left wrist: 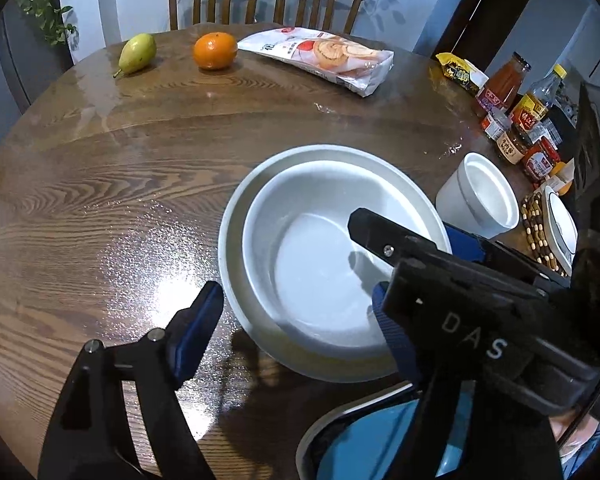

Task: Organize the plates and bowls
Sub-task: 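Lower the nested white bowls onto the table and open both grippers, then move both grippers to the deep white ramekin and grip its rim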

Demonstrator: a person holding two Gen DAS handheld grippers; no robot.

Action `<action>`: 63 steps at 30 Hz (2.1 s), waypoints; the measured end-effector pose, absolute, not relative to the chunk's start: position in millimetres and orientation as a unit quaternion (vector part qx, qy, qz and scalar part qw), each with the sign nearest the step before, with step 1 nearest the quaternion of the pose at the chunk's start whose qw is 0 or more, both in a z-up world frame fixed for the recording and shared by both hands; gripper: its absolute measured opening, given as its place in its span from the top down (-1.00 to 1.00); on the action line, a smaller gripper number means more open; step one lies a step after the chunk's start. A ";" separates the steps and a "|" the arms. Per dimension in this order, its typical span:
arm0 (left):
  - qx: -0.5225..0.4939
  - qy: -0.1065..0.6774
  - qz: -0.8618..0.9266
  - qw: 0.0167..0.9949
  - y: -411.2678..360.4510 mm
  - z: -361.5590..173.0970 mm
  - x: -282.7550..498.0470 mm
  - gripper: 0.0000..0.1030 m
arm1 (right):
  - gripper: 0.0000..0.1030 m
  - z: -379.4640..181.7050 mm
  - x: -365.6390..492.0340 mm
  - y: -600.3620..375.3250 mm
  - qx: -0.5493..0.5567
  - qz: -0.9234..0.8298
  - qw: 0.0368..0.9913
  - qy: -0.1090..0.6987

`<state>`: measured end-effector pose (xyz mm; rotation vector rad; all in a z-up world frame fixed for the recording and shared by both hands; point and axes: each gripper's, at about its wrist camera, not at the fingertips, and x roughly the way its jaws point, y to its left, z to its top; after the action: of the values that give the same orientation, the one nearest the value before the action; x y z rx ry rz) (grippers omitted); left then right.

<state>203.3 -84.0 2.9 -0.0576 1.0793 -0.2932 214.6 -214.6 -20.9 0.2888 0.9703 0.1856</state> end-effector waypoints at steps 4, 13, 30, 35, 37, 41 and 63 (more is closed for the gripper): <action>-0.029 0.507 -0.138 0.851 -82.2 5.9 202.5 -0.57 | -0.25 -18.0 213.9 -216.5 0.145 0.092 0.873 0.457; -0.033 0.498 -0.139 0.855 -78.3 9.3 203.5 -0.58 | -0.75 -12.7 210.2 -217.8 0.156 0.101 0.882 0.433; -0.040 0.431 -0.162 0.887 -83.2 57.4 180.1 -0.59 | -0.76 38.4 182.5 -235.4 0.158 0.104 0.913 0.361; -0.032 0.403 -0.187 0.895 -106.3 90.4 170.8 -0.59 | -0.77 75.2 166.0 -260.6 0.163 0.090 0.930 0.317; -0.035 0.387 -0.202 0.899 -118.0 103.4 167.3 -0.59 | -0.80 88.4 161.3 -271.6 0.160 0.079 0.935 0.305; -0.057 0.380 -0.238 0.892 -146.0 117.3 170.5 -0.59 | -0.84 119.4 147.7 -292.7 0.123 -0.005 0.953 0.276; -0.038 0.484 -0.242 0.840 -225.8 38.6 228.6 -0.58 | -0.85 37.7 230.4 -380.0 0.269 0.026 0.869 0.414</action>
<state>228.6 -225.8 38.6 -0.0798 1.0228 -0.5123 230.4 -380.0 37.7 0.5633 0.8650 0.0549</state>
